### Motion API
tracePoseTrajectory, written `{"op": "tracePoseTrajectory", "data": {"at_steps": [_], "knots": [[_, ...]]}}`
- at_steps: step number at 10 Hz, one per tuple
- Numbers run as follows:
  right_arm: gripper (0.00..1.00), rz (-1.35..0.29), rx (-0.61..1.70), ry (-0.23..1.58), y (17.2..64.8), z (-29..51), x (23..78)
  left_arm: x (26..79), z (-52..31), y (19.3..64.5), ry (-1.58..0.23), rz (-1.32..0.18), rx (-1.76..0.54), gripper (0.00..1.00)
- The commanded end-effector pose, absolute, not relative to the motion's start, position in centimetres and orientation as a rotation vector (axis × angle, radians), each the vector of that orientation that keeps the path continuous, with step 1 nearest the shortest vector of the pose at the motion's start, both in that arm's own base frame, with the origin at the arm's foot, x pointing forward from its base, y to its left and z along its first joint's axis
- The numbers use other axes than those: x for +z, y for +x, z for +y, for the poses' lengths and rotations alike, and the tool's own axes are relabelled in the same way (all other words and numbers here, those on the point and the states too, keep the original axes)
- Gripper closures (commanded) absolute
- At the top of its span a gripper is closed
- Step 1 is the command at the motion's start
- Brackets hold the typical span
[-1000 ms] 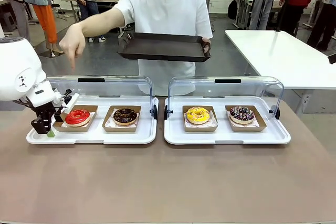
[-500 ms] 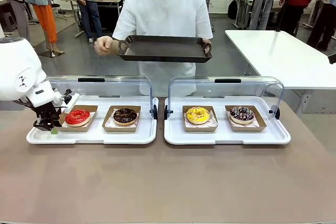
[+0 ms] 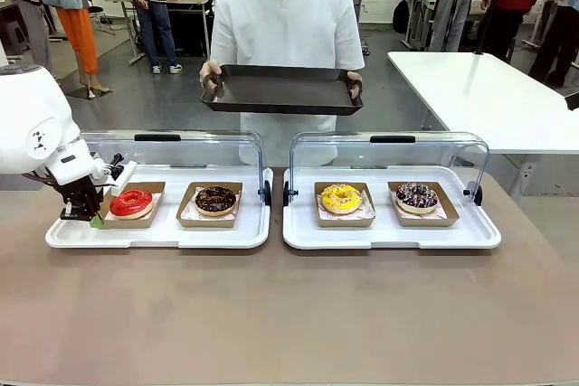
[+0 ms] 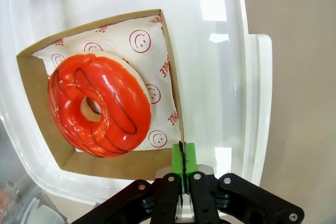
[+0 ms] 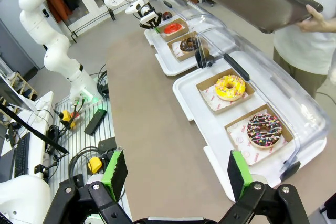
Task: Provide the desired donut to the person.
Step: Pick up and lift the Paper togo box containing the Donut pointed at by the person.
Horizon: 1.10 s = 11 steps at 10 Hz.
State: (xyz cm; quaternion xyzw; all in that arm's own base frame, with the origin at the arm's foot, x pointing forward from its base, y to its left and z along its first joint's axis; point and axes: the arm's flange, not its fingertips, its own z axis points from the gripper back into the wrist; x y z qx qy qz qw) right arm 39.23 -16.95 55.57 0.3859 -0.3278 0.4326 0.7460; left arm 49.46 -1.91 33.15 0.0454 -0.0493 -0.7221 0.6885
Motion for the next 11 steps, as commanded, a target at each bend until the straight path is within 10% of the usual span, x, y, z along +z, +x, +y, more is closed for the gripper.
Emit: {"op": "tracePoseTrajectory", "data": {"at_steps": [1, 8, 11], "knots": [[0.0, -0.72, 0.939, 0.85, 39.3, -16.9, 55.6, 34.5, -1.8, 48.8, 0.1, -0.101, -1.658, 1.0], [0.0, -0.72, 0.939, 0.85, 39.3, -16.9, 55.6, 52.2, -1.9, 38.2, 0.096, 0.067, -1.659, 1.0], [0.0, -0.72, 0.939, 0.85, 39.3, -16.9, 55.6, 58.0, -1.6, 36.6, 0.131, -0.077, -1.635, 1.0]]}}
